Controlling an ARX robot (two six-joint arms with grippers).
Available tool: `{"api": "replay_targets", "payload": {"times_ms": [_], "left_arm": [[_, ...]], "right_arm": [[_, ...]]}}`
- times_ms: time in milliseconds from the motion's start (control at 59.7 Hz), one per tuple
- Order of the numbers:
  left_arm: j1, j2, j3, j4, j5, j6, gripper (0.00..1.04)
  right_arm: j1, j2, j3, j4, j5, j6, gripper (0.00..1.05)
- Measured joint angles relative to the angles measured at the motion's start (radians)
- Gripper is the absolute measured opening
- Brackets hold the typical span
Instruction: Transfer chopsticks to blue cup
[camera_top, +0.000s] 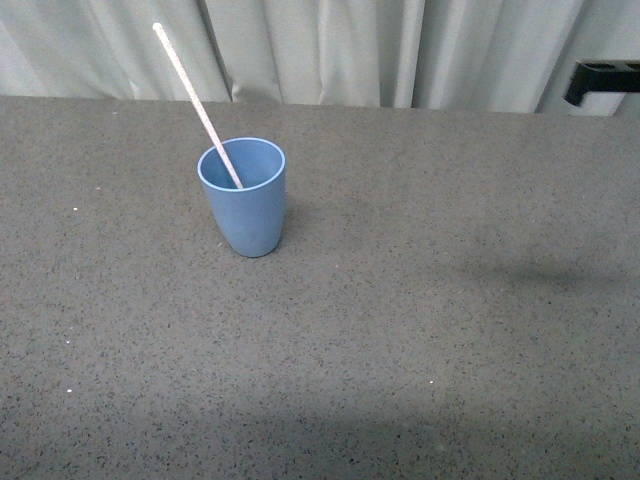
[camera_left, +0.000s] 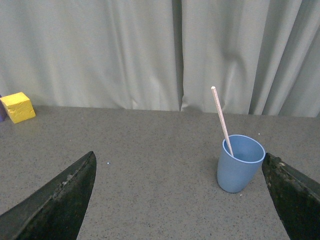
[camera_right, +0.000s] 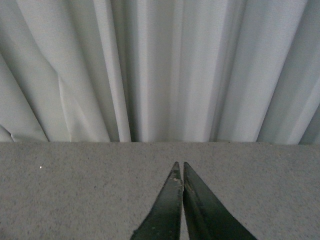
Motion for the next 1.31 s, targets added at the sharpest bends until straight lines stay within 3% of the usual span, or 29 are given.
{"api": "replay_targets", "payload": {"times_ms": [218, 268, 687, 737, 804, 1307], "left_arm": [[0.0, 0.0, 0.0, 0.0, -0.001, 0.0, 0.98], [0.0, 0.0, 0.0, 0.0, 0.0, 0.0, 0.98], [0.0, 0.0, 0.0, 0.0, -0.001, 0.0, 0.98], [0.0, 0.0, 0.0, 0.0, 0.0, 0.0, 0.98], [0.0, 0.0, 0.0, 0.0, -0.001, 0.0, 0.98], [0.0, 0.0, 0.0, 0.0, -0.001, 0.0, 0.98]], "right_arm": [[-0.076, -0.204, -0.167, -0.032, -0.085, 0.0, 0.01], [-0.102, -0.295, -0.197, -0.119, -0.101, 0.0, 0.01], [-0.201, -0.715, -0.353, -0.359, -0.198, 0.0, 0.01], [-0.25, -0.774, -0.367, -0.406, -0.271, 0.0, 0.01], [-0.274, -0.834, -0.379, -0.452, -0.276, 0.001, 0.01], [-0.282, -1.216, -0.408, -0.789, -0.281, 0.001, 0.01]]}}
